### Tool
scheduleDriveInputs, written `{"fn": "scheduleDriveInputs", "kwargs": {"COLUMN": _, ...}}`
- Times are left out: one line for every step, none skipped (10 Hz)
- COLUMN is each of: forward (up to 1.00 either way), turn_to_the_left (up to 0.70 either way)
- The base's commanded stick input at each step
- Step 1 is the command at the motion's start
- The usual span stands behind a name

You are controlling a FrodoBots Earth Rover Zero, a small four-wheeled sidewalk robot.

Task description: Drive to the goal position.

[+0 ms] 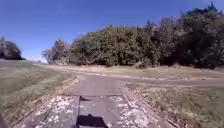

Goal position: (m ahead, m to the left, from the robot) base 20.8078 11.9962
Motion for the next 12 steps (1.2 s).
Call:
{"fn": "scheduleDriveInputs", "kwargs": {"forward": 0.7, "turn_to_the_left": 0.35}}
{"fn": "scheduleDriveInputs", "kwargs": {"forward": 0.7, "turn_to_the_left": 0.35}}
{"fn": "scheduleDriveInputs", "kwargs": {"forward": 0.7, "turn_to_the_left": 0.35}}
{"fn": "scheduleDriveInputs", "kwargs": {"forward": 0.7, "turn_to_the_left": 0.35}}
{"fn": "scheduleDriveInputs", "kwargs": {"forward": 0.7, "turn_to_the_left": 0.35}}
{"fn": "scheduleDriveInputs", "kwargs": {"forward": 0.7, "turn_to_the_left": 0.2}}
{"fn": "scheduleDriveInputs", "kwargs": {"forward": 0.7, "turn_to_the_left": 0.05}}
{"fn": "scheduleDriveInputs", "kwargs": {"forward": 0.7, "turn_to_the_left": 0.0}}
{"fn": "scheduleDriveInputs", "kwargs": {"forward": 0.7, "turn_to_the_left": 0.0}}
{"fn": "scheduleDriveInputs", "kwargs": {"forward": 0.7, "turn_to_the_left": 0.0}}
{"fn": "scheduleDriveInputs", "kwargs": {"forward": 0.7, "turn_to_the_left": 0.0}}
{"fn": "scheduleDriveInputs", "kwargs": {"forward": 0.7, "turn_to_the_left": 0.0}}
